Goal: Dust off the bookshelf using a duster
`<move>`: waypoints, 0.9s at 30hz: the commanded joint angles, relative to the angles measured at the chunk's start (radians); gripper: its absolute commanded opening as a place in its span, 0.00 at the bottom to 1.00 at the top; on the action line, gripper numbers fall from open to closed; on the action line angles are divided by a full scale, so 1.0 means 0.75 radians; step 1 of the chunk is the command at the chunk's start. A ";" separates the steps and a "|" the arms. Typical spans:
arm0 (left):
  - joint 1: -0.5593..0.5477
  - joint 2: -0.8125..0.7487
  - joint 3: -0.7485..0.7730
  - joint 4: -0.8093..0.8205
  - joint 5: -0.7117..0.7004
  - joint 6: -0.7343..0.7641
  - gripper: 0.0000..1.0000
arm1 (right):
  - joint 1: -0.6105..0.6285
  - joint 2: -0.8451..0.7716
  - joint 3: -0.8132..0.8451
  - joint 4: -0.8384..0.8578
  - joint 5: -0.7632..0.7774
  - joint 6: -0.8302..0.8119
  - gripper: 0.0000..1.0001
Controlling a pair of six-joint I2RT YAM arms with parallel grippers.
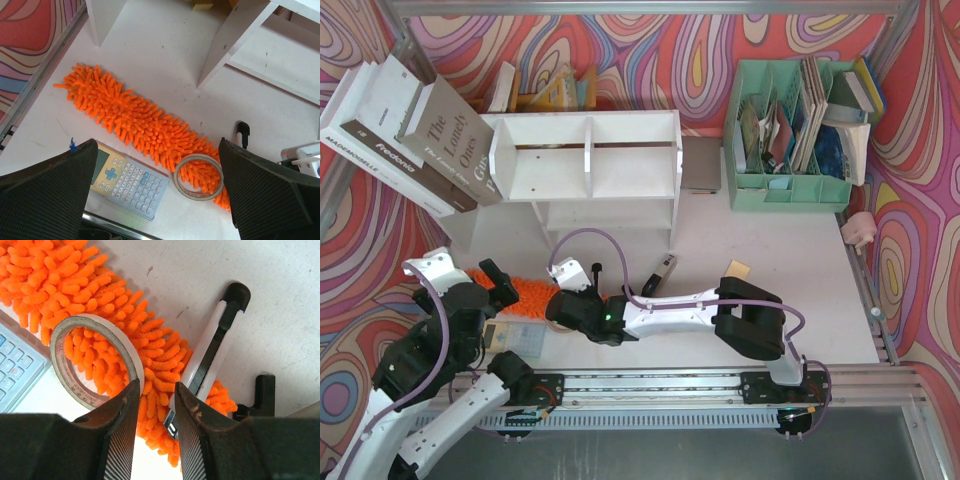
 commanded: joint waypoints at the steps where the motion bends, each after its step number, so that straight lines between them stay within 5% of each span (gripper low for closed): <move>1: -0.002 0.008 -0.021 0.016 -0.002 0.017 0.96 | -0.007 -0.072 0.024 0.024 0.011 -0.003 0.39; 27: -0.002 -0.017 -0.024 0.021 0.003 0.022 0.96 | -0.009 0.097 0.177 -0.095 -0.009 -0.017 0.47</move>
